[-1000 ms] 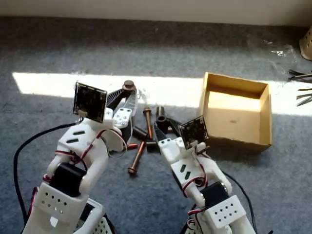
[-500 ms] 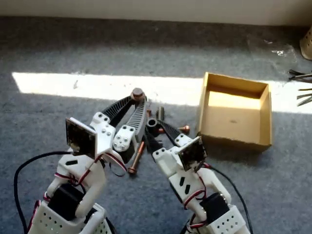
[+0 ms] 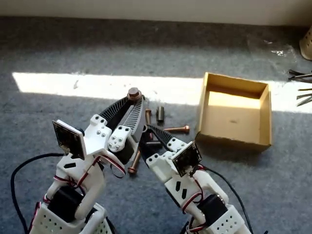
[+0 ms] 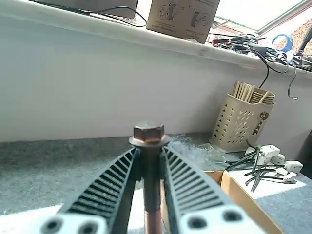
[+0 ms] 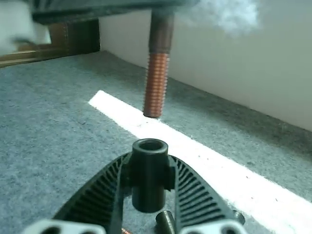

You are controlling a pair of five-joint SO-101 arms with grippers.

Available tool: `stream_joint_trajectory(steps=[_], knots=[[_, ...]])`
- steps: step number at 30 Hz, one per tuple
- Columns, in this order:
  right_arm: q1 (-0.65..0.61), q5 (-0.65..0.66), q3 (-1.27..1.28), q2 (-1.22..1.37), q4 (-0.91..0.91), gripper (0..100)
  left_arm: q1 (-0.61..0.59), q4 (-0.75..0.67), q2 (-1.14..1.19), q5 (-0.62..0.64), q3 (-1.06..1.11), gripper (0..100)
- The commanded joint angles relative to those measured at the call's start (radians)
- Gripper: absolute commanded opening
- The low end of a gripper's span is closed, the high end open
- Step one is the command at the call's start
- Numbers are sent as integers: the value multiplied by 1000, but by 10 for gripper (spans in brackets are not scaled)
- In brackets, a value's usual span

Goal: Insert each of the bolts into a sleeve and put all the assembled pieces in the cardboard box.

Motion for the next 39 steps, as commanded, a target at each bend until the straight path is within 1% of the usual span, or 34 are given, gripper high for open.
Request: stream_joint_trajectory(steps=[1, 6, 11, 15, 19, 21, 23, 29, 39], knots=[[-13, 9, 10, -19, -25, 5, 30, -25, -13, 12, -7, 6], [-13, 9, 5, -19, -25, 5, 73, -26, -21, 8, 30, 6], [-12, 9, 4, -21, -22, 5, 70, -26, -21, 6, 33, 6], [33, 9, 2, -21, -21, 5, 68, -26, -21, 5, 35, 6], [42, 9, 4, -21, -21, 5, 67, -26, -21, 2, 35, 6], [42, 9, 4, -21, -21, 5, 47, -28, -21, -31, 35, 6], [41, 9, 4, -21, -21, 5, 24, -51, -13, -35, 39, 6], [41, 9, 4, -21, -19, 5, 21, -149, -13, -29, 108, 6], [45, 9, 1, -21, -19, 5, 15, -152, -13, -29, 113, 6]])
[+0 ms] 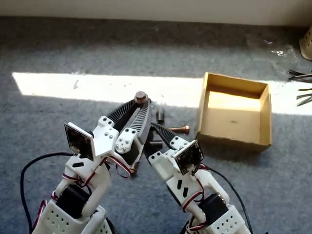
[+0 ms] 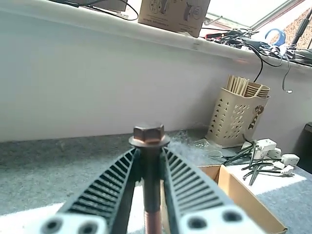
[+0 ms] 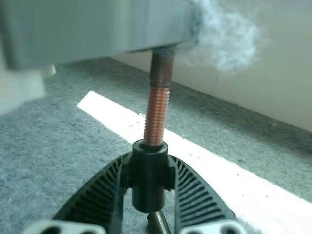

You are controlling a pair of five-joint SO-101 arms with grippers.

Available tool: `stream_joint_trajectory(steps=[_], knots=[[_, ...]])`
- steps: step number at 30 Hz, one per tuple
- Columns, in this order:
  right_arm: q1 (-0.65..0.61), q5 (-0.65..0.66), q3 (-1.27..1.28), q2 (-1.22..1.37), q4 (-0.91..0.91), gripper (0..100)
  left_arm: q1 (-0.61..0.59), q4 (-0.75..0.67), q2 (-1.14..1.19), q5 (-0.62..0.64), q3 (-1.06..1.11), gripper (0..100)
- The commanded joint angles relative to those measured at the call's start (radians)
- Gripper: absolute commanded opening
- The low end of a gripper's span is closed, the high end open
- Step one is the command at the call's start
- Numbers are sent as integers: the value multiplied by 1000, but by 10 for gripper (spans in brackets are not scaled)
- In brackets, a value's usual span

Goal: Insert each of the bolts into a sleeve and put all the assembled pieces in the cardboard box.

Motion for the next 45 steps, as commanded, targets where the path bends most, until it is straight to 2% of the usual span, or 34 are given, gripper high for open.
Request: stream_joint_trajectory(steps=[1, 18, 22, 28, 45], knots=[[12, 9, 1, -21, -19, 5, -18, -31, -7, -12, -8, 6], [15, 9, -1, -21, -19, 5, -18, -31, -10, -12, 51, 6], [59, 6, -2, -22, -24, 5, -18, -31, -15, -8, 101, 6], [85, -126, -50, -22, -21, 5, -10, -31, -15, -9, 113, 6], [84, -127, -53, -22, -21, 5, -10, -29, -15, -11, 147, 11]])
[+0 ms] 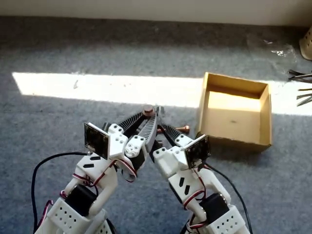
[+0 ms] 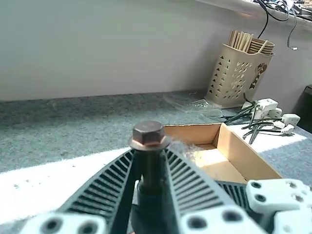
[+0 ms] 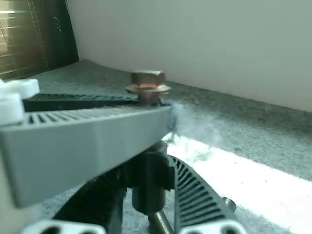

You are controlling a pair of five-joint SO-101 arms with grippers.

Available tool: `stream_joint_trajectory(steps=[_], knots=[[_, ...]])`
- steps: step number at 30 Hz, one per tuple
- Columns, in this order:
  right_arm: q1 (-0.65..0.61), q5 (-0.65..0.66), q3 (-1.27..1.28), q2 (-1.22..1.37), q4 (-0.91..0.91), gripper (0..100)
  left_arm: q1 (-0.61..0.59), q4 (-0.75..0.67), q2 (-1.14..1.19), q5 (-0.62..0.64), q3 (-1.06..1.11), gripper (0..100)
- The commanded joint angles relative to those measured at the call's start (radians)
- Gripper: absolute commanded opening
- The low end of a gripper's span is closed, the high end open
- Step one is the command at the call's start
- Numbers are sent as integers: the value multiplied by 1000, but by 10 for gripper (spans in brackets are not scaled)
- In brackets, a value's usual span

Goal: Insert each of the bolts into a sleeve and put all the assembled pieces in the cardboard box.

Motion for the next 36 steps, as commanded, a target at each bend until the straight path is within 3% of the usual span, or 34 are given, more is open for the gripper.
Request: stream_joint_trajectory(steps=[1, 13, 20, 36], knots=[[24, -8, -48, -24, -21, 5, -10, -14, -15, -12, -8, 11], [24, -6, -48, -24, -21, 5, -10, -15, -15, -14, 28, 12], [24, -6, -47, -22, -21, 5, -10, -14, -15, -14, 36, 137], [25, -6, -44, -21, -19, 5, -10, -12, -15, -15, -22, 141]])
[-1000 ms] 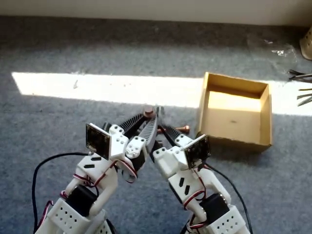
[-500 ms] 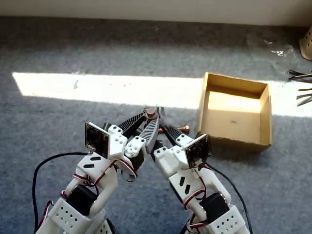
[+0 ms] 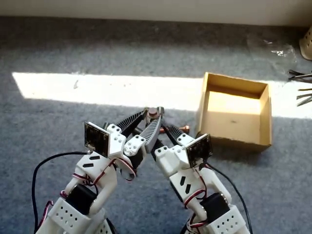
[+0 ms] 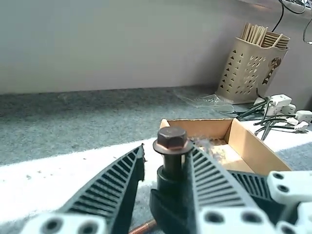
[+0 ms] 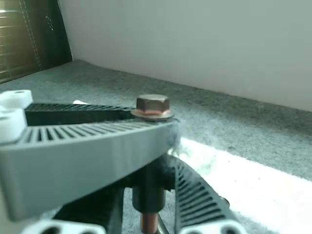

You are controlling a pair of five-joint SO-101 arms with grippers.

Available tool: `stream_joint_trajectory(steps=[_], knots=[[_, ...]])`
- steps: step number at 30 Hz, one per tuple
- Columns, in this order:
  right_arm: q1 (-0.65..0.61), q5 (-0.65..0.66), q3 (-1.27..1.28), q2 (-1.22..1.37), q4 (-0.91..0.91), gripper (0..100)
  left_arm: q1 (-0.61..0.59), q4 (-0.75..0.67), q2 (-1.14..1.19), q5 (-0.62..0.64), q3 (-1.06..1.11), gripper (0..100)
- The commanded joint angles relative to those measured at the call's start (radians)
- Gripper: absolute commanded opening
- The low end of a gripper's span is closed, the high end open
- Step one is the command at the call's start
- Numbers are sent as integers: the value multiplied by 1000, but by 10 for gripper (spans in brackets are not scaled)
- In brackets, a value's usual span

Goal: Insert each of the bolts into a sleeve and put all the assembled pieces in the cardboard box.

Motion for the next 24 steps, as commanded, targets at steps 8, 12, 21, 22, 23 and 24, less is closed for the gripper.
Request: stream_joint_trajectory(steps=[8, 12, 21, 22, 23, 24], knots=[[12, -6, -44, -21, -19, 5, -1, 43, -10, -12, -116, 184], [12, -5, -44, -21, -19, 5, 28, 143, -10, -11, -162, 236], [12, -5, -44, -21, -16, 5, 28, 147, -12, -14, -170, 234], [18, -5, -44, -21, -2, 5, 28, 147, -12, -14, -173, 234], [35, -5, -47, -21, 19, 5, 28, 150, -12, -14, -179, 228], [54, -5, -48, -21, 42, 5, 28, 150, -12, -14, -185, 208]])
